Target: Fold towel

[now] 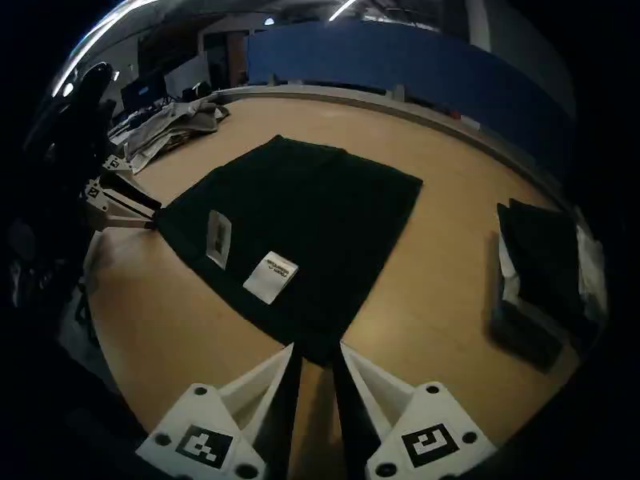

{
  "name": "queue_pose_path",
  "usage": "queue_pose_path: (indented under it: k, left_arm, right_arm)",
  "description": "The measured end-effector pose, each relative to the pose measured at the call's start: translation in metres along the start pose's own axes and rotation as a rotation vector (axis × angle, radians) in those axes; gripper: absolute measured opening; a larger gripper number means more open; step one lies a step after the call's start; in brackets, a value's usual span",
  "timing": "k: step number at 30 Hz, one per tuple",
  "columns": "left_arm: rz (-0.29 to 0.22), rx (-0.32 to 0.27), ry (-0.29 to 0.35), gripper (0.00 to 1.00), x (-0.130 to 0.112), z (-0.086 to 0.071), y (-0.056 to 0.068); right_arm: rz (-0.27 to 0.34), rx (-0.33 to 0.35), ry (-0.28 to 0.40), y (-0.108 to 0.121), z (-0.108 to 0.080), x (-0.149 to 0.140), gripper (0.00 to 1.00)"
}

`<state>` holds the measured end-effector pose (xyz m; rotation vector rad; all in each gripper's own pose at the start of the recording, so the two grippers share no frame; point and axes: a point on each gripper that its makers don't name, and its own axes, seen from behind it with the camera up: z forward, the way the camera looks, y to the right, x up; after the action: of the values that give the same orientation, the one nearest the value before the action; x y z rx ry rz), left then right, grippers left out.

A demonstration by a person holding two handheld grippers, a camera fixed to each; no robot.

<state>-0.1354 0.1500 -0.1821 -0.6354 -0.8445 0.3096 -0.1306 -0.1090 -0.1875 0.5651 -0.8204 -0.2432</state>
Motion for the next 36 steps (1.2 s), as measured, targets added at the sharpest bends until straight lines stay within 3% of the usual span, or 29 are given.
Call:
queue_pose_path:
  k: [6, 10, 17, 24, 36]
  left_arm:
    - [-0.005, 0.014, -0.001, 0.19, 0.002, 0.001, 0.001]
    - [-0.014, 0.015, 0.002, 0.14, 0.002, 0.001, 0.001]
    - [-0.025, 0.013, 0.002, 0.12, 0.003, 0.002, 0.001]
    - [-0.035, 0.008, 0.003, 0.12, 0.005, -0.003, 0.001]
    - [-0.107, 0.000, 0.014, 0.12, 0.021, -0.035, 0.003]
  right_arm:
    - [0.003, -0.004, -0.008, 0.002, -0.001, 0.000, 0.15]
    - [0.014, -0.001, -0.014, 0.003, 0.000, 0.000, 0.12]
    - [0.044, 0.001, -0.015, 0.005, -0.001, 0.001, 0.10]
    - [0.033, 0.002, -0.010, 0.005, -0.005, 0.006, 0.10]
    - [0.045, -0.007, 0.032, 0.007, -0.034, 0.031, 0.10]
